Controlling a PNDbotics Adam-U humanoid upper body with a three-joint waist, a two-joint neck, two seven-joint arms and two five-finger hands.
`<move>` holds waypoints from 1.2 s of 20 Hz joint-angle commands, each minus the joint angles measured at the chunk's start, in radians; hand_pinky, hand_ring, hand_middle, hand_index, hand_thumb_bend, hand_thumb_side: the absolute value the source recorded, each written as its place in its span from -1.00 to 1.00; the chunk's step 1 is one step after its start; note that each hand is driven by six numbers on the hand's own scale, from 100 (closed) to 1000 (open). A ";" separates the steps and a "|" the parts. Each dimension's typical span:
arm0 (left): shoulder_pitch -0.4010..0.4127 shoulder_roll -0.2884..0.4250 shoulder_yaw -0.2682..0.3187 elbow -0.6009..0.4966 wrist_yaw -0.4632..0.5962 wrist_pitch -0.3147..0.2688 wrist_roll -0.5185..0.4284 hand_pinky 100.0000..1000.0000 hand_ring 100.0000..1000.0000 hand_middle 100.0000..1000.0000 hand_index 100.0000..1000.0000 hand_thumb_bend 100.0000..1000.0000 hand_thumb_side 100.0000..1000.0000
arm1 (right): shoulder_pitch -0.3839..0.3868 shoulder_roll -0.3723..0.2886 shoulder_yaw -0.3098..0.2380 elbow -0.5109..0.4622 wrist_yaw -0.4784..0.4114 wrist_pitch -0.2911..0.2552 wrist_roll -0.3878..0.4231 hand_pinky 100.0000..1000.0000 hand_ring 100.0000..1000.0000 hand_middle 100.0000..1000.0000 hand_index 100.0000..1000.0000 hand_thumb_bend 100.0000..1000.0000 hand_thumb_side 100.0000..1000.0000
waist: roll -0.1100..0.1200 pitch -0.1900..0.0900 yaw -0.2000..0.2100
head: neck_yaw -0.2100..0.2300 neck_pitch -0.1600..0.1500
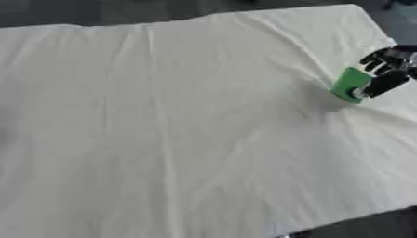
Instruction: Pick up the objects with one hand, pass them to the other hand, and then place them into the box on the other side of the table.
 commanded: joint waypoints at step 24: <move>-0.004 0.009 -0.012 0.006 -0.011 0.004 -0.009 0.60 0.58 0.50 0.35 -1.00 0.73 | -0.109 0.025 0.063 0.136 0.087 -0.032 0.168 1.00 0.84 0.70 0.80 -0.27 -0.67 | -0.003 -0.014 0.005 | -0.013 -0.022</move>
